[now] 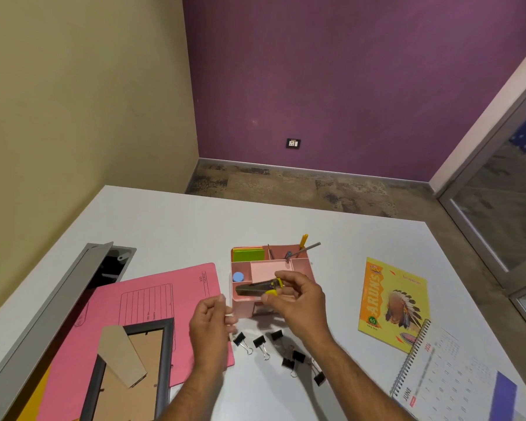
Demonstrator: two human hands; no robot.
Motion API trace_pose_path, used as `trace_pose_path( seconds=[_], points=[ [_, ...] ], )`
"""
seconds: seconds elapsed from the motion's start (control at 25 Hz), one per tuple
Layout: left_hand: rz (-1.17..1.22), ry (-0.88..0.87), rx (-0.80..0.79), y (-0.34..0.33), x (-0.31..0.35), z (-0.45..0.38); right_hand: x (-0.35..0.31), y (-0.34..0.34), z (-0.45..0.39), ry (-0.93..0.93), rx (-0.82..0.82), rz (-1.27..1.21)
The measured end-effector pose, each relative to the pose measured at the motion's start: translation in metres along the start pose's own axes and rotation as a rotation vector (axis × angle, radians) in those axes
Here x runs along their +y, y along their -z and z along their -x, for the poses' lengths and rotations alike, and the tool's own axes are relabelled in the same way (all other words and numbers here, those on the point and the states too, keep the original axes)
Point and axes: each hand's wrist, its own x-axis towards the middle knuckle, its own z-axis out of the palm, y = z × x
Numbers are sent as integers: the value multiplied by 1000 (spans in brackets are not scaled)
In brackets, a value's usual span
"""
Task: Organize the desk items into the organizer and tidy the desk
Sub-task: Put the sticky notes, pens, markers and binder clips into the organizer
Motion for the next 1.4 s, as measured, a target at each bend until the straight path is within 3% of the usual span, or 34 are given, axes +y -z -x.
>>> trace_pose_path(
  seconds=[0.08,0.2,0.36,0.52,0.6,0.76,0.96,1.08,1.2,1.32,1.4],
  points=[
    [-400,-180,45,18,-10,-10,-10,-4,-8,83,-49,113],
    [-1000,-409,-87,49,-36,-27,-17,-12,-20,316,-170,424],
    [-1436,-526,-250,67,-67,-29,-14,-26,-34,406,-338,660],
    [-1571,-512,-271,70,-77,-30,-4,-39,-45,434,-463,931],
    [-1586,-477,-362,70,-85,-31,1,-43,-49,458,-467,1023],
    [-1643,-509,-324,68,-96,-33,6,-45,-53,416,-436,1081],
    [-1642,-398,-425,65,-89,-35,10,-44,-52,369,-433,1129],
    [-1620,-386,-414,64,-90,-38,15,-38,-41,302,-370,966],
    [-1621,-385,-431,63,-87,-40,17,-29,-12,220,-35,462],
    [-1651,-382,-469,62,-85,-42,31,-25,14,-168,251,-99],
    [-1663,-415,-472,62,-86,-43,51,-26,20,-540,257,-423]
  ],
)
